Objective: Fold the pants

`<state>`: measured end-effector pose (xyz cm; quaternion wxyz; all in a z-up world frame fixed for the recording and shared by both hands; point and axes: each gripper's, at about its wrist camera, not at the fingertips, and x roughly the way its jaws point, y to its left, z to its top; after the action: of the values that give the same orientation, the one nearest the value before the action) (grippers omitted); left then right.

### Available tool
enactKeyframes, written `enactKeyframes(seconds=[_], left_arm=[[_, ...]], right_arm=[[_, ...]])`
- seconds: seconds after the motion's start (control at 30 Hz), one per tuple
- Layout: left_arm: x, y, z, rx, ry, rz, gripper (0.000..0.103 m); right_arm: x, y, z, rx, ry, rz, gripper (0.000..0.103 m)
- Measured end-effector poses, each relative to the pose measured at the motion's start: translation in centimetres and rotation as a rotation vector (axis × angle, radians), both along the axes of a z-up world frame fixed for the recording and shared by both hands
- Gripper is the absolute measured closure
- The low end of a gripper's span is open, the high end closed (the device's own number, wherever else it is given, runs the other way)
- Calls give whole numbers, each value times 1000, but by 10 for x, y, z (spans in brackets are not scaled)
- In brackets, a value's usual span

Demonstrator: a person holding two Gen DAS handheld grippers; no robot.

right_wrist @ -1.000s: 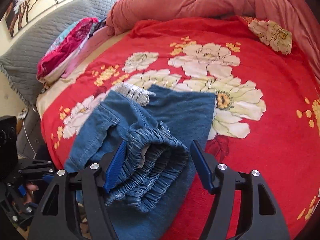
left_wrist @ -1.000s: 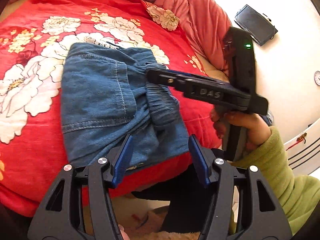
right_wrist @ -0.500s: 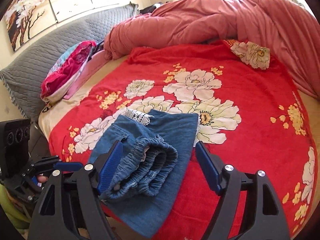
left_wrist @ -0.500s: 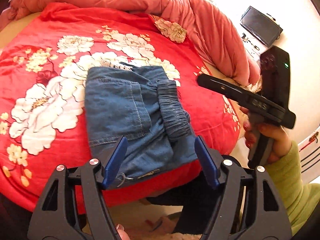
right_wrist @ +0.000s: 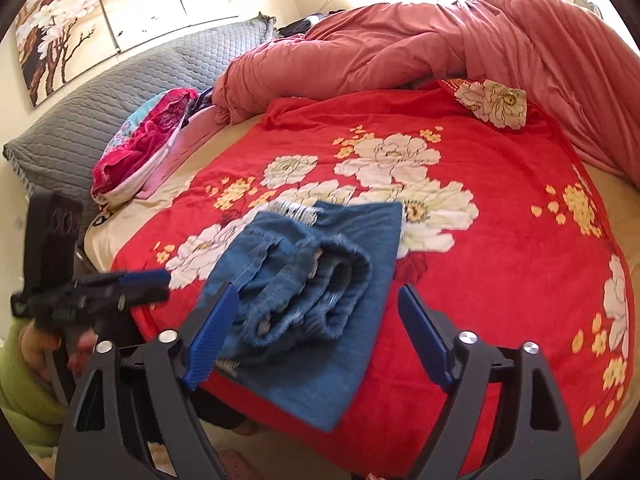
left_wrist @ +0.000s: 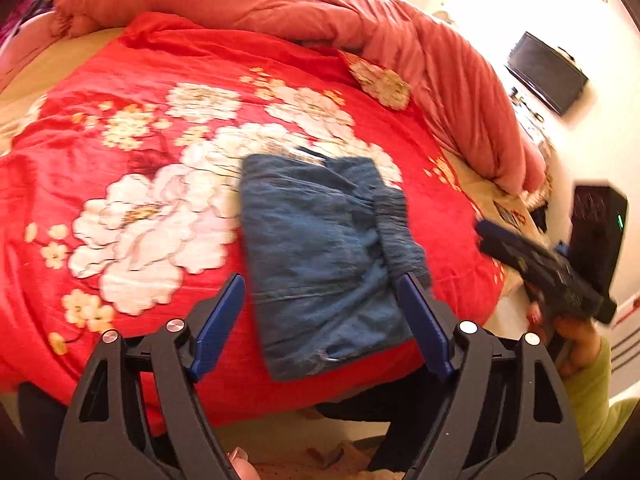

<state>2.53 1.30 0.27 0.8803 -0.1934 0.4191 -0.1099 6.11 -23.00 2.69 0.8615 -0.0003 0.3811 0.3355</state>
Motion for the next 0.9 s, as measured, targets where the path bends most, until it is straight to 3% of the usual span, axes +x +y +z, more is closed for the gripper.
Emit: enactKeyframes(seconds=[0.23,0.33,0.37,0.43,0.5,0.57,0.7,0.87,0.9], left_arm=[[7,31,-6,2,20,77,31],[16,33,-4,12,18,70,42],[18,32,-2,17,14,63,47],[26,28,1,27,15,37,52],[34,23,3,31,15,10,57],[45,18,2,25,33,-21,58],[71,9,-3,39,72,-67,58],[100,1,-27,38,168,-109,58],[103,-1,-33,52,182,-105,58]], right_arm=[[-32,12,-24,-13,70,42,16],[-40,28,-36,-6,121,72,17],[-44,34,-38,-20,121,82,18],[-52,50,-38,-56,90,122,36],[-59,64,-36,-59,71,174,39],[-66,81,-35,-115,16,213,41],[-86,111,-34,-279,-189,298,41],[-97,136,-50,-486,-375,381,42],[-97,142,-55,-518,-393,402,49]])
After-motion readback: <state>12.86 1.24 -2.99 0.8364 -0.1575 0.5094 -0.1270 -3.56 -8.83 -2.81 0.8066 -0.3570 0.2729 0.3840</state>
